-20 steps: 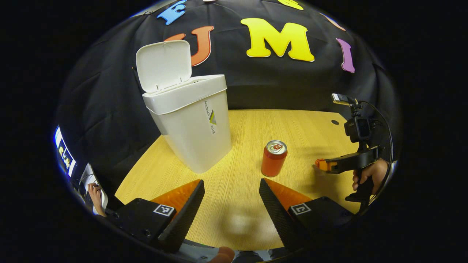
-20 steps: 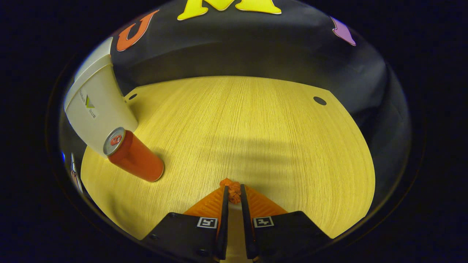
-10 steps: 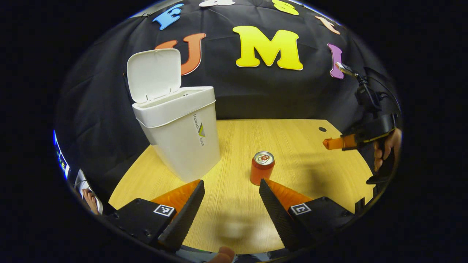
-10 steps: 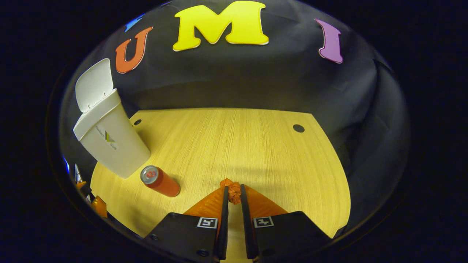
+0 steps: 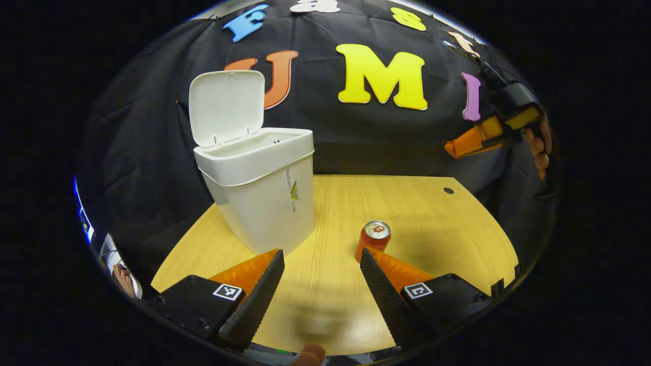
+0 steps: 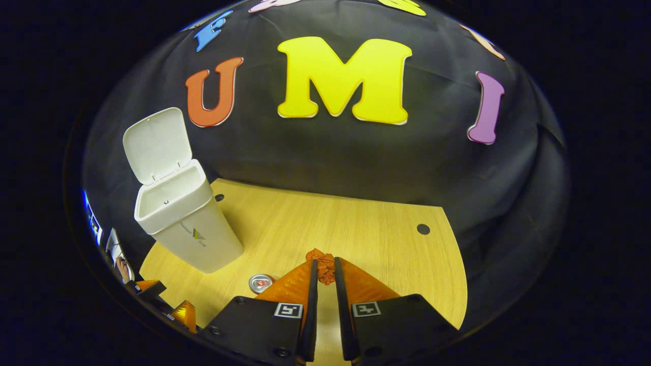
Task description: Press the lid of the desktop garbage bin to open it, pick up the crumpled paper on the desktop and throw it into the bin, then pick up the pop can on the desktop and drop it into the bin, and finally close the garbage bin lid.
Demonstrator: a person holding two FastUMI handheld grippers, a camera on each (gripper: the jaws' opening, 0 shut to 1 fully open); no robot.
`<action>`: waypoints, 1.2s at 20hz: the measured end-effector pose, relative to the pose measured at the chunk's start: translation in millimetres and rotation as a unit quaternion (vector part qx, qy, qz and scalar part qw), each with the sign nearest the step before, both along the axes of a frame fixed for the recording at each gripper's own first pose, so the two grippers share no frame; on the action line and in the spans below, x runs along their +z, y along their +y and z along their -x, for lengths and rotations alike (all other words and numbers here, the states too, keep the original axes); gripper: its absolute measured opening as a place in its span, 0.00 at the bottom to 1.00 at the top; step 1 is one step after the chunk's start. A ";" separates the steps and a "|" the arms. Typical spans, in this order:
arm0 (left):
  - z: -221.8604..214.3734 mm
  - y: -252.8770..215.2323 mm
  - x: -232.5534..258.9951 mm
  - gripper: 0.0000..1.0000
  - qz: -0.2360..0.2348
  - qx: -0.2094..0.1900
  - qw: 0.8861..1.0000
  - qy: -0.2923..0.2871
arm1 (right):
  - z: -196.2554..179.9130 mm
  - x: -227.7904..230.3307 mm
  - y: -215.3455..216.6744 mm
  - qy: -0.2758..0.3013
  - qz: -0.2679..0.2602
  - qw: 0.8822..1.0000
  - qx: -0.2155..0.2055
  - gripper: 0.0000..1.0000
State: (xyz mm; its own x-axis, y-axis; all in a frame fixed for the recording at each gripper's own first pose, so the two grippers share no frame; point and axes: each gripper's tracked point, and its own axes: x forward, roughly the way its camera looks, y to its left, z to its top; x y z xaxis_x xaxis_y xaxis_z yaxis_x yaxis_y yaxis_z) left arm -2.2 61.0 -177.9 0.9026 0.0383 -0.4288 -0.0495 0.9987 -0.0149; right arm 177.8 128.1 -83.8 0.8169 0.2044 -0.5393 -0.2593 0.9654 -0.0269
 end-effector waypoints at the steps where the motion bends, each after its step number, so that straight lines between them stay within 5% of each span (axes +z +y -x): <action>1: 2.8 8.4 1.6 0.99 -0.007 0.005 1.000 -0.005 | -1.3 8.0 16.3 -0.006 0.000 1.000 0.011 0.21; 11: 22.8 80.5 -7.6 0.99 -0.004 0.068 0.998 -0.002 | -14.3 63.8 197.0 -0.070 -0.001 0.989 0.128 0.20; 17: 35.4 117.5 -8.7 0.99 -0.005 0.102 0.995 -0.008 | 5.5 48.7 311.3 -0.062 -0.002 0.975 0.215 0.21; 24: 55.7 139.7 -21.4 0.99 -0.015 0.125 0.992 0.000 | 14.8 13.7 353.7 -0.027 0.005 0.974 0.224 0.24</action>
State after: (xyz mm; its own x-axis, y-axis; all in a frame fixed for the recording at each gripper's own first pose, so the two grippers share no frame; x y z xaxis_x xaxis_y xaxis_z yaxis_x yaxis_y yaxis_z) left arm -57.8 200.7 -199.2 0.8631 0.2729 -0.4250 -0.2952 0.9553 0.0139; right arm 163.0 481.9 -70.2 0.6745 0.5422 -0.5011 -0.6524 0.7554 -0.0609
